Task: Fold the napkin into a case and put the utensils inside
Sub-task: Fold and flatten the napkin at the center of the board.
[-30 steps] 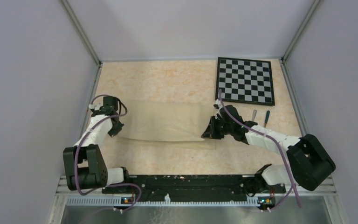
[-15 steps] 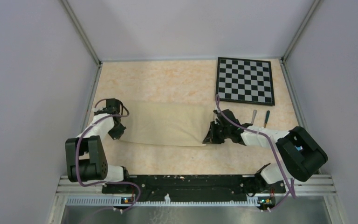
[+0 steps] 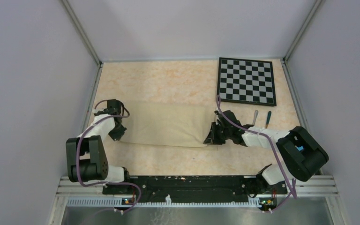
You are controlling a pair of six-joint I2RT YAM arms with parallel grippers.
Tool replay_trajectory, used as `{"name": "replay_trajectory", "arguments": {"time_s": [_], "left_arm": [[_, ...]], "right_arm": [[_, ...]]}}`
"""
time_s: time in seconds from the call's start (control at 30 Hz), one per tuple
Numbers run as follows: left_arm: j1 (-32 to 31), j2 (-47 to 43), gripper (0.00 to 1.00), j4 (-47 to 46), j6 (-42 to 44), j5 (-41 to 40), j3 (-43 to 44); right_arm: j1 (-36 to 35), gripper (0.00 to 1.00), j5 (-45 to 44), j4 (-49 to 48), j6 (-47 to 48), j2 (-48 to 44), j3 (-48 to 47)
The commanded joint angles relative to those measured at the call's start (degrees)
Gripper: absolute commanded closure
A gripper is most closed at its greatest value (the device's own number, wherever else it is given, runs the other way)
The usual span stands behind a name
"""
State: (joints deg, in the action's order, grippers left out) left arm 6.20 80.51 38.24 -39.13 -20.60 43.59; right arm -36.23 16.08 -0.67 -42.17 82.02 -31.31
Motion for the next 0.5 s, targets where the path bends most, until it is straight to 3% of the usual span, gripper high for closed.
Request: {"name": "replay_trajectory", "arguments": {"time_s": [0.0, 0.47], "left_arm": [[0.31, -3.22, 1.0, 1.1, -1.72, -1.68, -0.84], [0.26, -1.39, 1.0, 2.91, -6.44, -0.1, -1.74]], "right_arm": [[-0.5, 1.0, -1.22, -1.07, 0.56, -0.55, 0.67], [-0.44, 1.0, -1.02, -0.54, 0.52, -0.46, 0.67]]}}
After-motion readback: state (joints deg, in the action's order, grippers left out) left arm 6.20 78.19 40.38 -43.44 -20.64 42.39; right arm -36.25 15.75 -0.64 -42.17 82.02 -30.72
